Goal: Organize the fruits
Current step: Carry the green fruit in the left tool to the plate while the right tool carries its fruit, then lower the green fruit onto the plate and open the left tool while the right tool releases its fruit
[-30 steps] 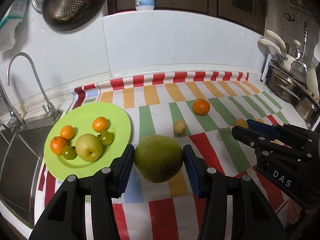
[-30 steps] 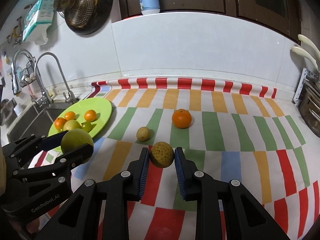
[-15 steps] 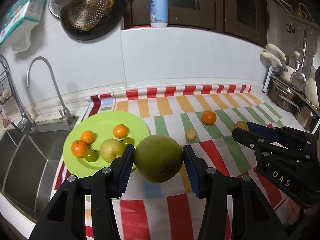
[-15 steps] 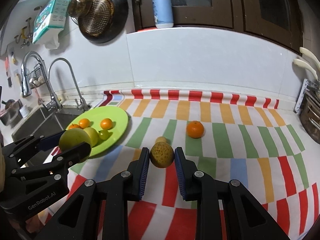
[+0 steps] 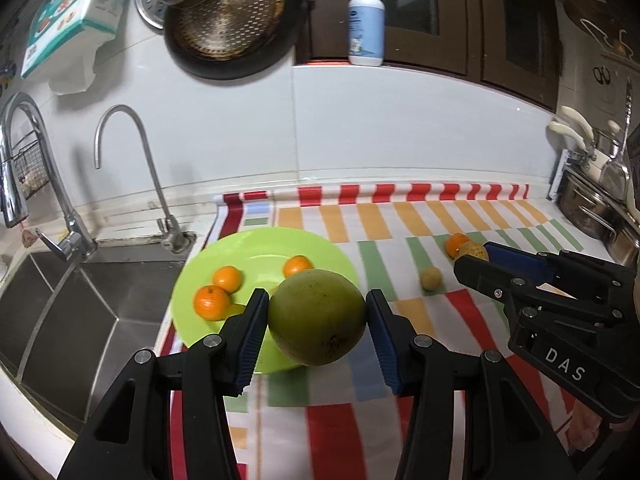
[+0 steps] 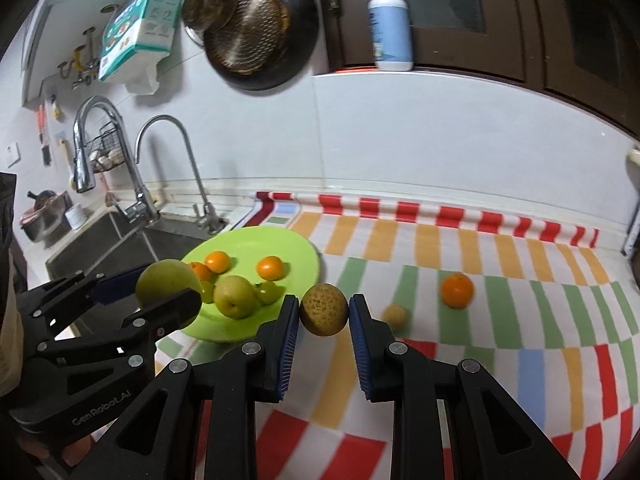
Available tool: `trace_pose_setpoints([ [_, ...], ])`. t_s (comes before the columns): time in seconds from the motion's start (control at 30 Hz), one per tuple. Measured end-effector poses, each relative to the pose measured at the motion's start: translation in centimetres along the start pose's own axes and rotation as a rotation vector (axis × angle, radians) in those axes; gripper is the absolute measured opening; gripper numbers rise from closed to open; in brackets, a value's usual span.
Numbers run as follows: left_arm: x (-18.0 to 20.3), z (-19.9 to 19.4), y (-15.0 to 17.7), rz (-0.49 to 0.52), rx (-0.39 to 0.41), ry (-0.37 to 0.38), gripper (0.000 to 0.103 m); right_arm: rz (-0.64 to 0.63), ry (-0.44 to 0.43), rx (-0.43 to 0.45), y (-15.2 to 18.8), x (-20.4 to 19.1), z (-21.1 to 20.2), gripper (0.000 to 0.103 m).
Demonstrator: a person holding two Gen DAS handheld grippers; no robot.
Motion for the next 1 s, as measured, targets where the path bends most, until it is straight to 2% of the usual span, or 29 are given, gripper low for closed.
trace_pose_setpoints([
  [0.5, -5.5, 3.4, 0.2, -0.008, -0.019, -0.03, 0.049, -0.084, -0.07, -0.054, -1.6, -5.2, 6.2, 0.027],
  [1.0, -6.6, 10.4, -0.1, 0.001, -0.075, 0.03, 0.049, -0.099, -0.048, -0.156, -2.2, -4.7, 14.0, 0.027],
])
Point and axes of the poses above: each gripper's, at about its wrist camera, not at the fingertips, and z roughly the way its jaws point, x to its right, y to its underside, the point moved 3 cm from there along z, roughly the way its jaws point, and after that the axes turned 15 degrees about z, right-handed, at the moved point
